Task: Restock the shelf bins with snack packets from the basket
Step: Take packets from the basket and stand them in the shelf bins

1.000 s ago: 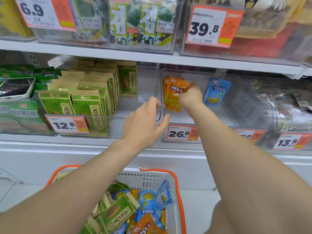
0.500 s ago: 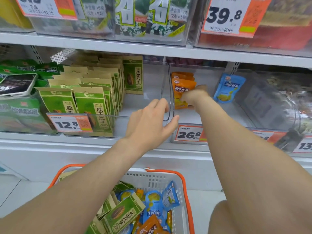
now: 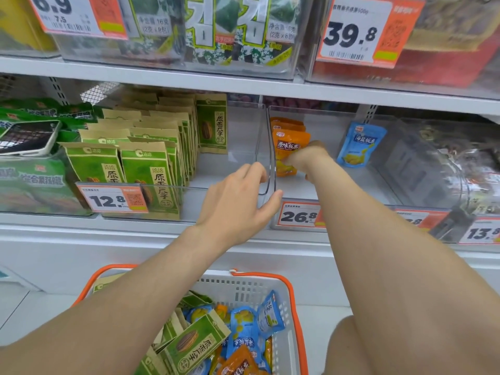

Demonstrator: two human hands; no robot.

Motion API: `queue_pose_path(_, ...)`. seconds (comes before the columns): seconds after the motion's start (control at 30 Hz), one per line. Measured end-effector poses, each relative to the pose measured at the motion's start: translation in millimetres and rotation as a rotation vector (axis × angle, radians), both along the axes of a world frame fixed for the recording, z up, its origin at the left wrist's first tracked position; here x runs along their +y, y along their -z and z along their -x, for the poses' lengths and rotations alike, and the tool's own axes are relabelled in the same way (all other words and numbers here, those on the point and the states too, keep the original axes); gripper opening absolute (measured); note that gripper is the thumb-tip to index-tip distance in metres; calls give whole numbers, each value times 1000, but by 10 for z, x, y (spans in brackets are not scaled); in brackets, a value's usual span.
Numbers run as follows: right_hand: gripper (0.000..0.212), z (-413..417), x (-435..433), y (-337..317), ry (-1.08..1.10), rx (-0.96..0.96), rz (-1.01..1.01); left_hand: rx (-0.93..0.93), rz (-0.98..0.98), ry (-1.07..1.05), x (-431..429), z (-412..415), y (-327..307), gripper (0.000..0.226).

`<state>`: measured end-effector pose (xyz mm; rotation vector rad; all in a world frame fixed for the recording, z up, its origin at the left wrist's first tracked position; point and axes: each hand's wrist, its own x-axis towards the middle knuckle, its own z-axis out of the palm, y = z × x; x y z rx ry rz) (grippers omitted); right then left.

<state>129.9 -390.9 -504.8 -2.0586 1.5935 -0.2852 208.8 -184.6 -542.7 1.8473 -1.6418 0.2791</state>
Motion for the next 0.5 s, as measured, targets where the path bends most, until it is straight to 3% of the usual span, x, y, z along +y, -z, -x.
queue_pose_path(0.1,21,88,199,-63,34,99,97,-27,79,54,79,27,-28,33)
queue_pose_path(0.3,15,183,759,-396,-39,-191,302,-391,209,80,378,-89,-57,27)
queue_pose_path(0.4,28,220,1190,-575,-142,-237,479,-424,44,172,557,-209,42,16)
queue_pose_path(0.5,37,224,1598,-558,-465,-194,479,-375,-447,112,786,-277,154,21)
